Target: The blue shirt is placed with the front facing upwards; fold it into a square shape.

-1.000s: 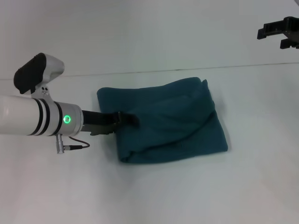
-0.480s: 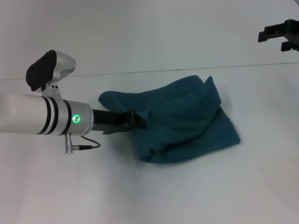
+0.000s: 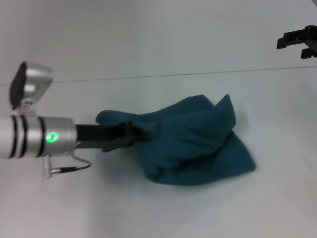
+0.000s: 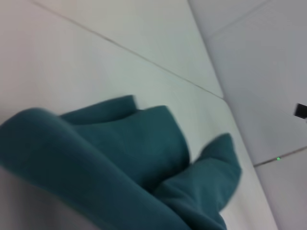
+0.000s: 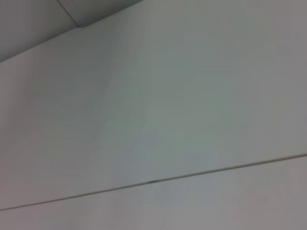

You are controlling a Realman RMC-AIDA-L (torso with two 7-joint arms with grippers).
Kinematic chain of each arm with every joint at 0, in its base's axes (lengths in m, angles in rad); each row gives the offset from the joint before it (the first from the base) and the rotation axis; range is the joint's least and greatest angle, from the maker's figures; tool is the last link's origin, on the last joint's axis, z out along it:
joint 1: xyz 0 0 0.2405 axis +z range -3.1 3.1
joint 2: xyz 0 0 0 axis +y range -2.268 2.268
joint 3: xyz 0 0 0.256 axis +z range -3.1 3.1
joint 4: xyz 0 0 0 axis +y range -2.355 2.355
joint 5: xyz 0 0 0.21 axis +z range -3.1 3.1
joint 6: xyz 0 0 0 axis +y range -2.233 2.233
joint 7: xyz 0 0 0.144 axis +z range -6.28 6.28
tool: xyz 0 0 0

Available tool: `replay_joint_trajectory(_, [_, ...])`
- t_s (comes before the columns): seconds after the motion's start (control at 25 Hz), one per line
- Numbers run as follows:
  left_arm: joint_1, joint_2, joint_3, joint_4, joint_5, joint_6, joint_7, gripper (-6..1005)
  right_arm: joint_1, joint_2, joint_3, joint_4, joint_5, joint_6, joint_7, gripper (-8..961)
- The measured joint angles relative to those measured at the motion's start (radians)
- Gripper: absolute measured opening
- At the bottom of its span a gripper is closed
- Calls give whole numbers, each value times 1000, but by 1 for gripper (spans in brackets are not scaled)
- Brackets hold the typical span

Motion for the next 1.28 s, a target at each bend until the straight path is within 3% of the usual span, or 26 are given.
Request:
replay_joint_trajectory(0.2, [64, 36, -101, 7, 78, 35, 1, 99, -4, 0, 0, 1, 0, -7, -14, 885])
replay_joint_trajectory(0.52, [82, 66, -312, 20, 287, 108, 27, 98, -7, 0, 0, 12, 0, -13, -29, 885])
replay_joint_trajectory(0.76, [91, 68, -326, 43, 332, 117, 38, 98, -8, 8, 0, 14, 3, -17, -51, 885])
replay_joint_trajectory(1.0, [108, 56, -311, 94, 363, 116, 37, 134, -10, 10, 3, 26, 13, -20, -66, 885])
replay_joint_trajectory(1.16, [139, 55, -326, 166, 374, 144, -9, 287, -12, 11, 5, 26, 15, -20, -66, 884])
replay_joint_trajectory(1.28, [180, 38, -357, 254, 351, 157, -29, 403, -14, 11, 2, 26, 16, -22, -66, 884])
